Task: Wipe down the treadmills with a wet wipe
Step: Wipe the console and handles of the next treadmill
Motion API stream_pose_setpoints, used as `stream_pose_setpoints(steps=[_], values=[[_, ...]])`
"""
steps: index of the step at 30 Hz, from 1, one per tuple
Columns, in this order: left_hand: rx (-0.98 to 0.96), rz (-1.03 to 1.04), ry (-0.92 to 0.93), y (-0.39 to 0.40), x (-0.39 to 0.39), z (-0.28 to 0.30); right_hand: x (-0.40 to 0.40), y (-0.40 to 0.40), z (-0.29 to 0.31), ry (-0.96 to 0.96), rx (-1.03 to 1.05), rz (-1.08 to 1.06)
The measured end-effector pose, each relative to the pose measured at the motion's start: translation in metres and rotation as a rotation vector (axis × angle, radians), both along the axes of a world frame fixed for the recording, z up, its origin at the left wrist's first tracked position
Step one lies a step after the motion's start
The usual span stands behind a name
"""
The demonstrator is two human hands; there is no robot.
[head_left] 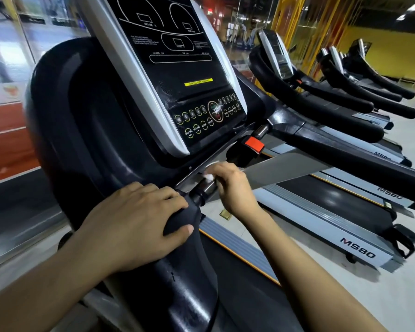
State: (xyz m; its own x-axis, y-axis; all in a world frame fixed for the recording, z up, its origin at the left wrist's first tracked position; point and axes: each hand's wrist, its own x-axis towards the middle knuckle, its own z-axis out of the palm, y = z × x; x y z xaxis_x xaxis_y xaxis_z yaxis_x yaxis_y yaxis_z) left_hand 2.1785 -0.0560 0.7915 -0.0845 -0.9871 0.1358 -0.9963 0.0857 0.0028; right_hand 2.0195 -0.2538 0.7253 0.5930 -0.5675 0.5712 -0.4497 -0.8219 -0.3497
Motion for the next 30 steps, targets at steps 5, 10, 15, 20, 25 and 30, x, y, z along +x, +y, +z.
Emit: stream_pose_setpoints(steps=[5,10,15,20,25,30], values=[[0.006,0.003,-0.009,-0.001,-0.001,0.0,0.006,0.044,-0.011,0.008,-0.038,0.228],[-0.011,0.006,-0.02,-0.001,0.0,0.002,-0.004,-0.011,-0.011,-0.116,0.057,-0.044],[-0.022,0.012,-0.018,0.0,-0.001,0.002,-0.01,0.011,-0.028,-0.278,0.068,-0.057],[-0.044,0.025,0.001,0.0,-0.002,0.001,-0.021,0.053,-0.053,-0.252,-0.048,0.193],[-0.05,0.032,0.004,0.0,-0.002,0.0,-0.022,0.003,-0.058,-0.467,0.129,-0.219],[-0.089,0.041,-0.016,0.001,-0.003,0.0,0.001,0.009,-0.053,-0.794,0.604,-0.274]])
